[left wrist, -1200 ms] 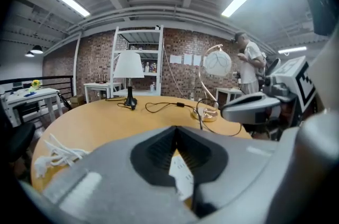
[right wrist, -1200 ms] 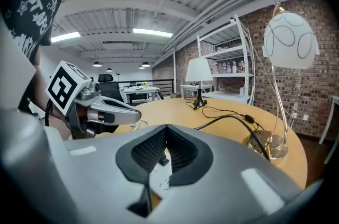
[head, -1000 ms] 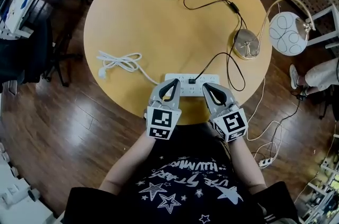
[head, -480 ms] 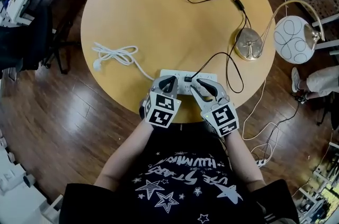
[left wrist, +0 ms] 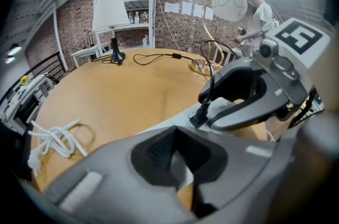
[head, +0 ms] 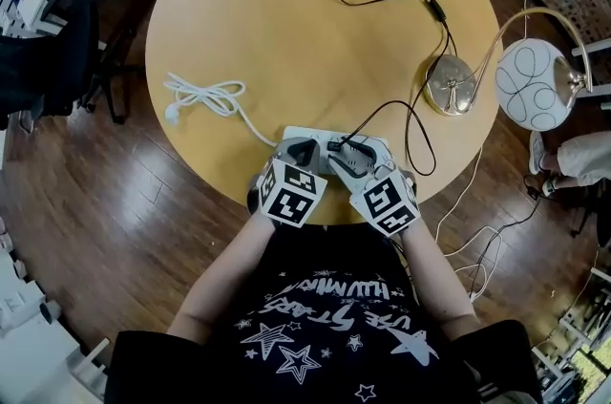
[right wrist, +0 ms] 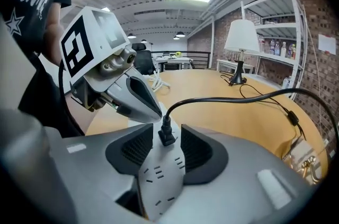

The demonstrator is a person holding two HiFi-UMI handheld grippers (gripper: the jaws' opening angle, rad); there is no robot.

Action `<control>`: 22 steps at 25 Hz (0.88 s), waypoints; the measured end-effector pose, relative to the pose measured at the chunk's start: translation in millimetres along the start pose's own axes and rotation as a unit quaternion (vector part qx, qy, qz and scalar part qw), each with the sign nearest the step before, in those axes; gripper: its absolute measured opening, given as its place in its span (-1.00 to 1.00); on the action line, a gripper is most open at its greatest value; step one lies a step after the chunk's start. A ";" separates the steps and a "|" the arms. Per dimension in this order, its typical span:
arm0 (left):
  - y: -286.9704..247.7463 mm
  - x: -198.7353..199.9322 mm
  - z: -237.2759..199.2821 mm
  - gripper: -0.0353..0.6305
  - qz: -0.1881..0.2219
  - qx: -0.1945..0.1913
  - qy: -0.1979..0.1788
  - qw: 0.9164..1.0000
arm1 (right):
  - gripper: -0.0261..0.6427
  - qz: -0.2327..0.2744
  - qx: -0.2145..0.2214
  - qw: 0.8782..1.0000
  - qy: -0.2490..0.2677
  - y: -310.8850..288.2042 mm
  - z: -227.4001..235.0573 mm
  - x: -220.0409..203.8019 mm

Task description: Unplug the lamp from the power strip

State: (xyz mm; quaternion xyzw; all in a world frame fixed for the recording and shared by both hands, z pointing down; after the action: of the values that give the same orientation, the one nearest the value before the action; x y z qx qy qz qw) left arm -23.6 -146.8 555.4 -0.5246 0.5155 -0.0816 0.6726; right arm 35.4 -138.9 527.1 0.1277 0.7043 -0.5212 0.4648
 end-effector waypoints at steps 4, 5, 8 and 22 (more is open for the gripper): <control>-1.1 1.4 -0.2 -0.88 -0.026 -0.010 0.006 1.000 | -0.43 -0.004 0.016 1.000 0.014 -6.6 1.0 1.9; -1.2 1.8 -0.7 -0.88 -0.029 -0.014 0.014 0.999 | -0.46 -0.003 0.019 1.000 0.017 -8.0 1.4 2.7; -1.0 2.3 -2.2 -0.88 -0.027 -0.022 0.037 0.999 | -0.57 -0.003 0.026 0.999 0.023 -10.6 1.6 4.8; 0.8 1.2 -1.1 -0.88 -0.008 -0.017 0.044 0.999 | -0.74 0.007 0.052 0.997 0.055 -12.0 -4.0 4.8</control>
State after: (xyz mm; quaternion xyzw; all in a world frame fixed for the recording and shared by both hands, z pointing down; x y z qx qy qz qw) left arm -24.3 -148.0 554.1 -0.5360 0.5416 -0.1018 0.6396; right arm 22.8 -142.1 530.8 0.1847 0.6998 -0.5460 0.4220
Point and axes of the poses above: the fingertips, and each gripper's own axes: y backward along the fingers, z to its right, x out of its top, the point moved 3 cm from there along y, backward along the fingers, and after that the axes turned 1 degree about y, right-handed, at the moved point
